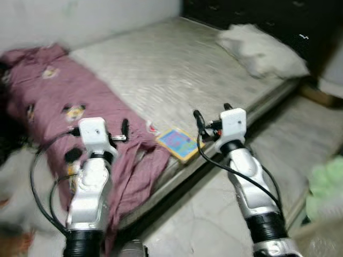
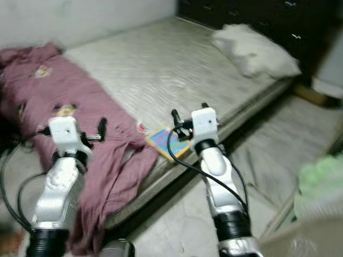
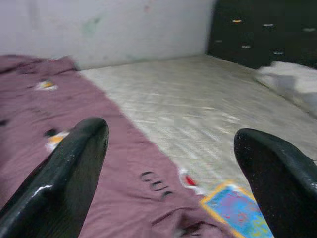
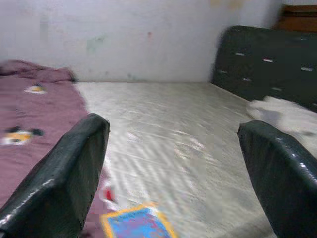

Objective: Clean up the room

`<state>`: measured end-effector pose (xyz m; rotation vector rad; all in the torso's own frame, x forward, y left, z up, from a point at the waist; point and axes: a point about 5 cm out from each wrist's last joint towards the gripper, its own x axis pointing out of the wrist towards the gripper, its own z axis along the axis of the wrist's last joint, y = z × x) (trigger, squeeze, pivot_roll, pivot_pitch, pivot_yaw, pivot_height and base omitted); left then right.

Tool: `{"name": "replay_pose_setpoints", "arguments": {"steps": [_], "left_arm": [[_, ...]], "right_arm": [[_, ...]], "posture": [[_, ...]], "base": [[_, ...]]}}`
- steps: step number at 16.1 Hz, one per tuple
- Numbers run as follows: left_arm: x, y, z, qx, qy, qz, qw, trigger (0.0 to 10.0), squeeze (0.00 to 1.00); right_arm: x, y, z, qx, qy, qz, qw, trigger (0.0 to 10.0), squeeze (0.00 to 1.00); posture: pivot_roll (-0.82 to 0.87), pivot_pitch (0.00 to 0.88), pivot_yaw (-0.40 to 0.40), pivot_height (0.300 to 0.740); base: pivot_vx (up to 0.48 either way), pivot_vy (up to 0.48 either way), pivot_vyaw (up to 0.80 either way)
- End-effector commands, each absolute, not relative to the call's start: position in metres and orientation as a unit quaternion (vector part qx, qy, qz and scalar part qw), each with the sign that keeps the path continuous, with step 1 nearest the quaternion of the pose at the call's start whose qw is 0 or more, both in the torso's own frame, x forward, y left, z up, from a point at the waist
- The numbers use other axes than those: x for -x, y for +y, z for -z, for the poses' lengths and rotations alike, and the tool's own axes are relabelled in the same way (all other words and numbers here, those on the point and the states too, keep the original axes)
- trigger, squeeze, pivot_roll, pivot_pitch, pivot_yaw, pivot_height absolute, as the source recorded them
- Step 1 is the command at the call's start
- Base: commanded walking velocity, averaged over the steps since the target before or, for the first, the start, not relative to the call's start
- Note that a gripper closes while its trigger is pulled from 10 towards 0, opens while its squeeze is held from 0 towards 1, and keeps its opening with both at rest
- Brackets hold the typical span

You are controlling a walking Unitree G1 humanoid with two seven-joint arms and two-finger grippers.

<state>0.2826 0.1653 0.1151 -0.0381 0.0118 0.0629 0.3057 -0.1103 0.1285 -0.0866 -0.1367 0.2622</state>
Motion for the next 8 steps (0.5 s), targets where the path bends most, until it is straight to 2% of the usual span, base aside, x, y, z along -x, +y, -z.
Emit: {"name": "replay_pose_setpoints", "arguments": {"steps": [1,8], "left_arm": [[-0.2838,0.1672,-0.1182,0.014,0.0,-0.036,0.999,10.0,0.0],[-0.2848,0.1663,-0.1209,0.008,-0.008,-0.034,0.999,10.0,0.0]], "right_arm": [[-0.3059,-0.105,-0.1308,0.046,-0.075,-0.144,0.986,10.0,0.0],[-0.306,-0.1035,-0.1322,0.05,-0.082,-0.151,0.984,10.0,0.0]], "posture": [[0.02,0.0,-0.027,0.74],[0.02,0.0,-0.03,0.74]], "base": [[0.0,0.0,0.79],[0.0,0.0,0.78]]}}
